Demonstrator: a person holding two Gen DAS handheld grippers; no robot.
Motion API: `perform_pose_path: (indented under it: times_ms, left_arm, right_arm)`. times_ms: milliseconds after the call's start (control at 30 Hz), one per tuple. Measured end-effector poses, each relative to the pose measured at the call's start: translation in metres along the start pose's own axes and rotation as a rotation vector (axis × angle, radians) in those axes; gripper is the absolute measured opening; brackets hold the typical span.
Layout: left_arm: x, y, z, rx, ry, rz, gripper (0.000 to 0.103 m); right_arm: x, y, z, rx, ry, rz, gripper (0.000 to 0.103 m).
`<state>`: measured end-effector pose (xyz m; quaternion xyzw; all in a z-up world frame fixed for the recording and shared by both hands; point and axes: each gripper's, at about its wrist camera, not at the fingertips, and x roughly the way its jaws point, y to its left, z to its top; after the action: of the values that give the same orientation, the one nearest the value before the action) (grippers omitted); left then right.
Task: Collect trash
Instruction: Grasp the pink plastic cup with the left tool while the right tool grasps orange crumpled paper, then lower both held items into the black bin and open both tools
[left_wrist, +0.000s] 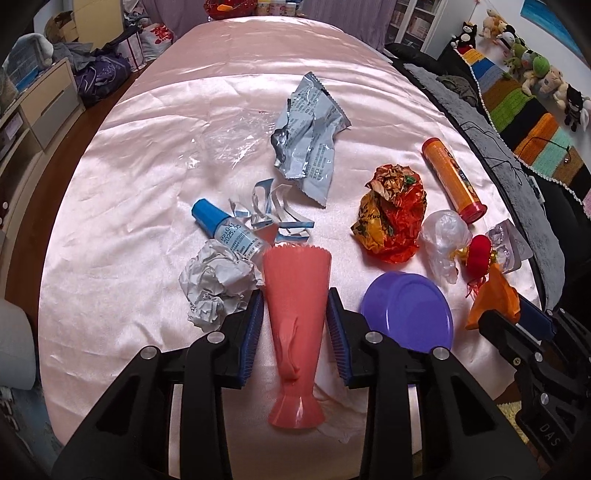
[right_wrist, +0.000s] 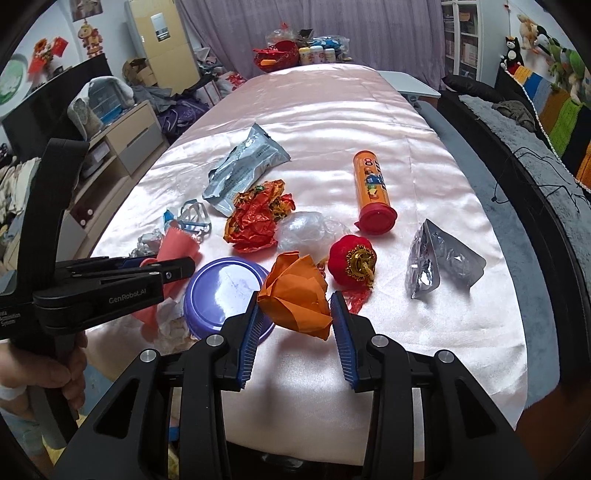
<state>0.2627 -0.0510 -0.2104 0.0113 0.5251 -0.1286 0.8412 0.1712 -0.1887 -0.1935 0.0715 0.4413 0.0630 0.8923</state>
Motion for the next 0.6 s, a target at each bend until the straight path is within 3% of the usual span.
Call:
perform_pose_path:
  times_ms: [233,433,600]
  left_arm:
    - [-0.016,-0.004,0.008,0.018,-0.046,-0.007,0.031]
    - [-0.078,-0.007,0.002,0.015,-0.152,-0.002,0.031]
    - [-0.129,-0.012,-0.027,0.014,-0.213,-0.007,0.031]
  right_arm:
    - [-0.006,-0.001,0.003,0.002,-0.02,-0.007,0.038]
    - [-0.037,0.009,0.005,-0.02,-0.076,-0.002,0.038]
    - [-0.078,0.021,-0.002,-0.05,-0.128,0.014,0.038]
